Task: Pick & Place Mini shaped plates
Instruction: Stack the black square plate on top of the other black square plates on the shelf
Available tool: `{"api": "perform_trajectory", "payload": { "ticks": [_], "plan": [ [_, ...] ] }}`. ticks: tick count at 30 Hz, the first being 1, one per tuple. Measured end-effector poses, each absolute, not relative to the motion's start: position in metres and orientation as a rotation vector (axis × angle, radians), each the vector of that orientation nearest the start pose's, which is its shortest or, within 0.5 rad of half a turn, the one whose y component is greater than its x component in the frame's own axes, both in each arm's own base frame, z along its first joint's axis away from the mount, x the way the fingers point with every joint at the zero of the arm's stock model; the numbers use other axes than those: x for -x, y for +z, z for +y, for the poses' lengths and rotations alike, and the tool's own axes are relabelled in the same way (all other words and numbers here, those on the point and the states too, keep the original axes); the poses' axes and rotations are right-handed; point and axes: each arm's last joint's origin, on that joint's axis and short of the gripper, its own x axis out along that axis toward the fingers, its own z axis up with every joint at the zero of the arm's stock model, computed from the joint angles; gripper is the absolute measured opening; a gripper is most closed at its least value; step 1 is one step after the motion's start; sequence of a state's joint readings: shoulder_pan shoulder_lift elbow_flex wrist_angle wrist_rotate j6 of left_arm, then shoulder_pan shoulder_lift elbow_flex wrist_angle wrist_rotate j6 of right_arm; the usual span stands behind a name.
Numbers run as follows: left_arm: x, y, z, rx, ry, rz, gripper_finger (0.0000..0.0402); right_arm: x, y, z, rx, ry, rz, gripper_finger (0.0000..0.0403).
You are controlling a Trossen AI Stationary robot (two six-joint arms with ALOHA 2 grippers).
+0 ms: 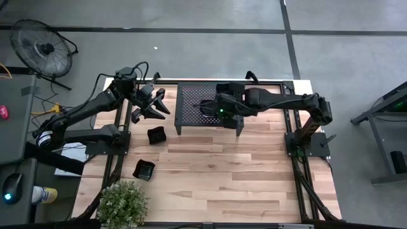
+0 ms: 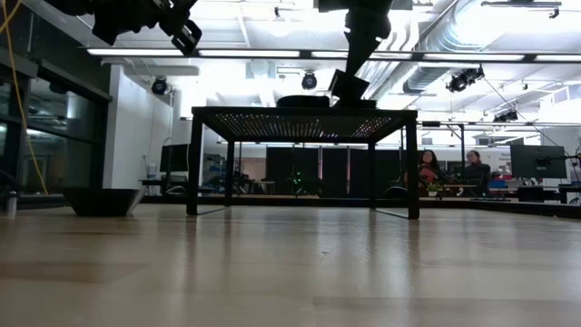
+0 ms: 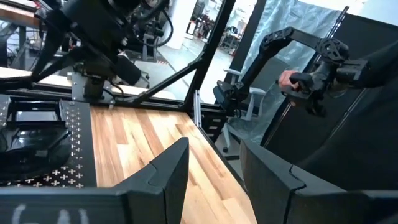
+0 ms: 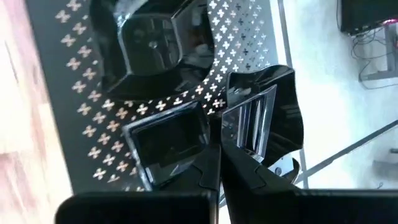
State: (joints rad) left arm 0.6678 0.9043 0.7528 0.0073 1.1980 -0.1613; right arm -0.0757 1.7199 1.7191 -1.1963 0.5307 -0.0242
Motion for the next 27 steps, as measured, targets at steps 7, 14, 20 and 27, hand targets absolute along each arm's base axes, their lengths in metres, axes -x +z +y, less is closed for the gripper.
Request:
{"api": "perform_trajectory", "payload": {
  "ticks": [7, 14, 20, 27],
  "plan": [
    [-0.162, 0.322, 0.094, 0.269, -0.522, 0.128, 0.0142, -0.333, 0.325, -0.027, 0.371, -0.573, 1.311, 0.0],
    [-0.162, 0.322, 0.094, 0.268, -0.522, 0.128, 0.0142, -0.34, 0.318, -0.007, 0.392, -0.608, 1.282, 0.0],
    [-0.162, 0.322, 0.094, 0.266, -0.522, 0.128, 0.0142, -0.341, 0.318, 0.002, 0.39, -0.598, 1.262, 0.0],
    [-0.162, 0.322, 0.094, 0.259, -0.522, 0.126, 0.0142, -0.342, 0.317, 0.001, 0.408, -0.58, 1.266, 0.0]
  ]
}}
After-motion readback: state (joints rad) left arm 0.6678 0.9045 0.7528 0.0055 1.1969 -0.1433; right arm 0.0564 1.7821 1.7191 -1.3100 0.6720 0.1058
